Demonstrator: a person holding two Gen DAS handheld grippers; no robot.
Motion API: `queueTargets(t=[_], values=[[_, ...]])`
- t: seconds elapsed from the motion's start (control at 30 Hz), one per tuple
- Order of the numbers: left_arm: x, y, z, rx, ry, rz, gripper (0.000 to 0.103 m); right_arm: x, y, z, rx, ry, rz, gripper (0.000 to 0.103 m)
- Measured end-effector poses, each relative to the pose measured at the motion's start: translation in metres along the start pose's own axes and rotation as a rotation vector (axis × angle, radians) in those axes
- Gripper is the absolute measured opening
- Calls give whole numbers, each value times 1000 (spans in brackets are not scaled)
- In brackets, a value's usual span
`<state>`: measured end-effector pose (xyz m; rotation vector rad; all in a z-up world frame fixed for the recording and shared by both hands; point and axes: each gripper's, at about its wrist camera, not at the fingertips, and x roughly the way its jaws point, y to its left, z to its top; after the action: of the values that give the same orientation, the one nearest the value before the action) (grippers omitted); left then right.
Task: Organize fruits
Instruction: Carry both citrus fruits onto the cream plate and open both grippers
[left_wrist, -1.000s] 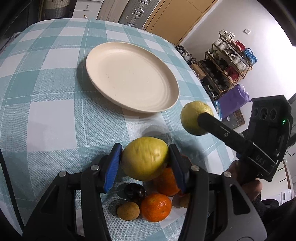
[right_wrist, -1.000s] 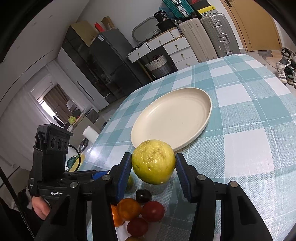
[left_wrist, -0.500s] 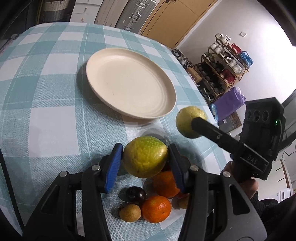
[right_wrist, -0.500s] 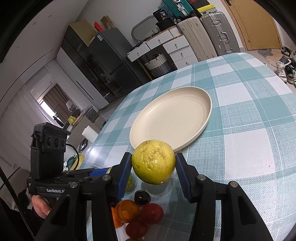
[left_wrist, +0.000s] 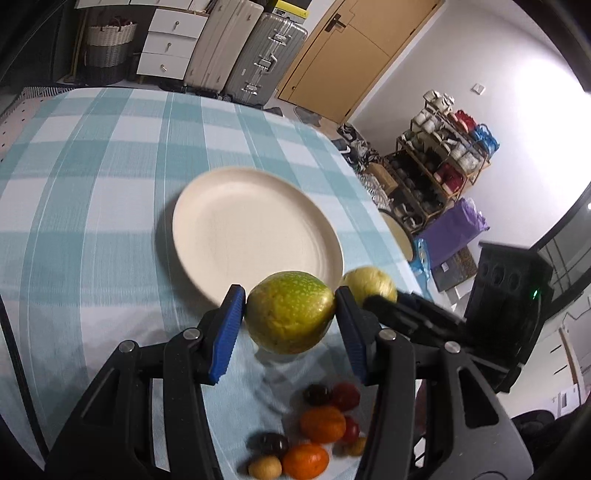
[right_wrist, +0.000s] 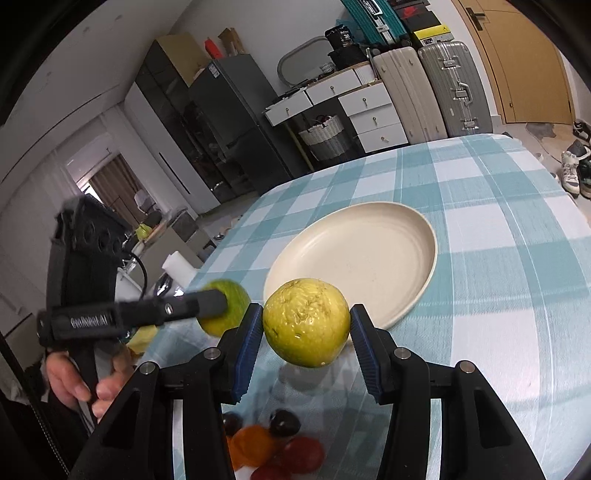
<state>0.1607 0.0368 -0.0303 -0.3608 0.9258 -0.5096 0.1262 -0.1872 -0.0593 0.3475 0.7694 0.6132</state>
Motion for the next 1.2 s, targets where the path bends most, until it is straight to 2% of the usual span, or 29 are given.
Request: queueTargets(t=[0.23,0.57,0.83,1.2], values=[[21,9,41,-20,-10,4,48,16,-8,23,-10,4,-7,49],[79,36,79,-70,24,20,48,56,-33,58,-13,31,-33,49],[111,44,97,-64,46,32,48,87,-49,76,-3,63,-55,49],[131,51,104,-75,67,37,48,107,-55,86,-25,100,-118,49]])
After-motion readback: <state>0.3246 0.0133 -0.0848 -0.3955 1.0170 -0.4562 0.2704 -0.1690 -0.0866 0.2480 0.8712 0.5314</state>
